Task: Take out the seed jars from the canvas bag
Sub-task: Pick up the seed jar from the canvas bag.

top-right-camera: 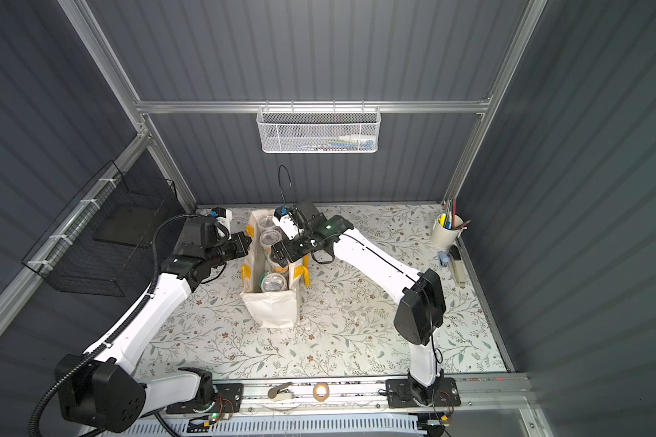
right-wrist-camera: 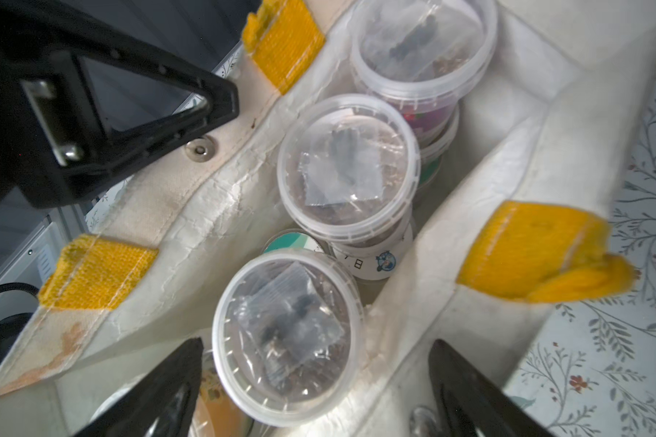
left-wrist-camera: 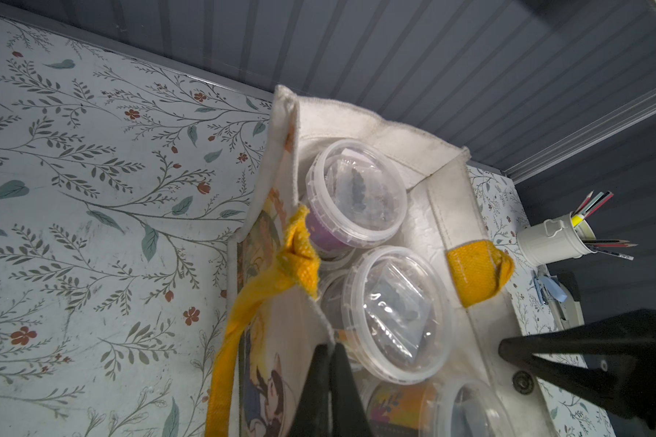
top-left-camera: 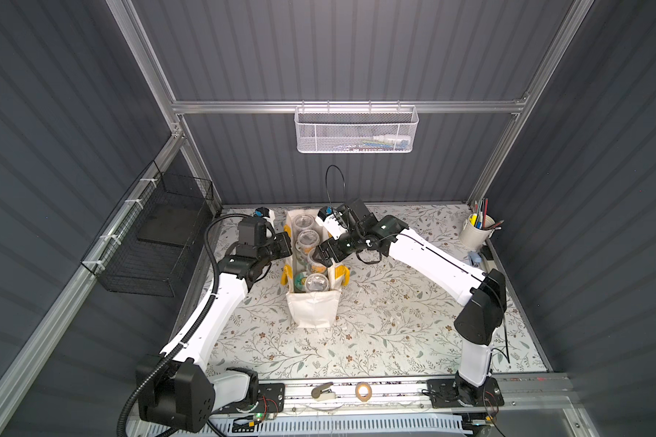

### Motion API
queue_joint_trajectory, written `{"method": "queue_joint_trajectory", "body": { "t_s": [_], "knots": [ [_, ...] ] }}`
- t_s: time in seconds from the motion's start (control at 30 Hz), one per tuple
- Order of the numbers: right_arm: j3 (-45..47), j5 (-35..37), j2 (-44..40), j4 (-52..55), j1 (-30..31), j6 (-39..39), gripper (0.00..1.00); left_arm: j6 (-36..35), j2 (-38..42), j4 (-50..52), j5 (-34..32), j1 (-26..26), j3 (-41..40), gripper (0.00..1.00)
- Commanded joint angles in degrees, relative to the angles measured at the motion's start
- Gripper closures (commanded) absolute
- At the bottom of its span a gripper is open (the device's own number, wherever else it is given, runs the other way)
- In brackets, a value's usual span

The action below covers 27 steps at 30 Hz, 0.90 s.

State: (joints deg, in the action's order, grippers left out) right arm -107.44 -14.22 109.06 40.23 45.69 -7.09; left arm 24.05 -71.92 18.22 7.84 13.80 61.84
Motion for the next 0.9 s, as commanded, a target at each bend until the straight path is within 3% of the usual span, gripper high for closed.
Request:
{"method": "queue_joint_trajectory", "body": {
  "t_s": [0.0,0.57,0.87],
  "knots": [
    [0.07,-1.09,0.01,-0.83,0.45,-0.99,0.07,-0.67,-0.73,0.11,1.11,-0.09,-0.36,1.00],
    [-2.54,0.13,4.18,1.81,1.59,-0.11,0.04,-0.67,-0.85,-0.22,0.85,-0.09,-1.03,1.00],
    [-3.47,0.92,5.31,1.68,1.88,-0.19,0.09,-0.40,-1.03,-0.53,0.93,-0.09,-1.47,1.00]
  ]
}}
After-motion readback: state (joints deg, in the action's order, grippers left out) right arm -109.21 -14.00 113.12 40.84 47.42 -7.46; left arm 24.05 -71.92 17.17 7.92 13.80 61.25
